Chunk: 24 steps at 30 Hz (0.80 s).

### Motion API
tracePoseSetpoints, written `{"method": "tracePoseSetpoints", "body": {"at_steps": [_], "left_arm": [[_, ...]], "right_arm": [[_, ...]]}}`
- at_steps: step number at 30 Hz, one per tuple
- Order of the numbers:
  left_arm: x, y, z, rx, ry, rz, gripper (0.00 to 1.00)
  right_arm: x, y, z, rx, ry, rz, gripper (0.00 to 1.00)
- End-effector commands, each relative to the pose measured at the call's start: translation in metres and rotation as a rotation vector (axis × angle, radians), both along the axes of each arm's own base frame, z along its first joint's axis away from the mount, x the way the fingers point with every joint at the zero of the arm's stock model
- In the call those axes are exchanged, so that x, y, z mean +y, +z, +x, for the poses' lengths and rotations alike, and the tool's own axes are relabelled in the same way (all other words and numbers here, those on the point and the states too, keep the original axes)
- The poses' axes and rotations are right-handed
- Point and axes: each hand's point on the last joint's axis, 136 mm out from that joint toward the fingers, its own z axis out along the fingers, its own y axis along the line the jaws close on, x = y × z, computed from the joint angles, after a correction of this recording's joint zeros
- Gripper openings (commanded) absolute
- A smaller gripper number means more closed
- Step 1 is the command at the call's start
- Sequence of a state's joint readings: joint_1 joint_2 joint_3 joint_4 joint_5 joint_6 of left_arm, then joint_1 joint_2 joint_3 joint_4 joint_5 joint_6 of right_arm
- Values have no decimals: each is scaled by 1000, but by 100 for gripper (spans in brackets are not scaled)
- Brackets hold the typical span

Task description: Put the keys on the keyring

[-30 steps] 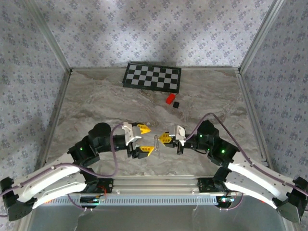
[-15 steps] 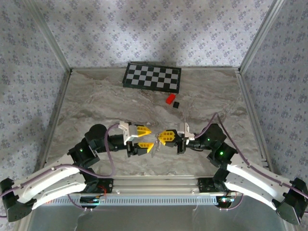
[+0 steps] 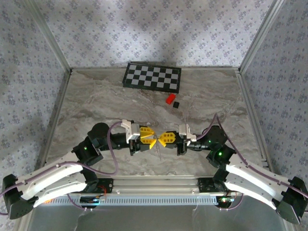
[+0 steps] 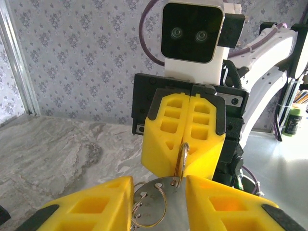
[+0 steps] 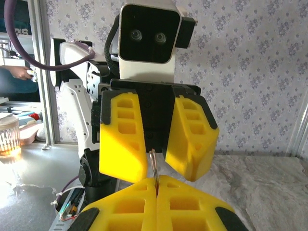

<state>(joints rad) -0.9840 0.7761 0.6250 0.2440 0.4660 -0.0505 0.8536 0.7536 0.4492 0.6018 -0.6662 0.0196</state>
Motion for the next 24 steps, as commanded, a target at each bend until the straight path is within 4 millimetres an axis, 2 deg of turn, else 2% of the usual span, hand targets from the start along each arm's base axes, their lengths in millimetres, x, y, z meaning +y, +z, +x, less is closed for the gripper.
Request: {"method": "tracePoseSetpoints", "body": {"at_steps": [1,9,23,24], "left_arm": [[-1,26,-8,-38,-38,-67,31],[-2,25,-9,-34,-52,-69,18],[-3,26,-12,-34,-72,-73,11],[-3,26,-12,-34,-73,-73,6]], "right_arm": [[-2,11,-6,-23,22,46,0],[0,8,-5,-13,18,42,0],[3,5,-3,-11,17,35,0],[3,5,-3,-11,16,35,0]]}}
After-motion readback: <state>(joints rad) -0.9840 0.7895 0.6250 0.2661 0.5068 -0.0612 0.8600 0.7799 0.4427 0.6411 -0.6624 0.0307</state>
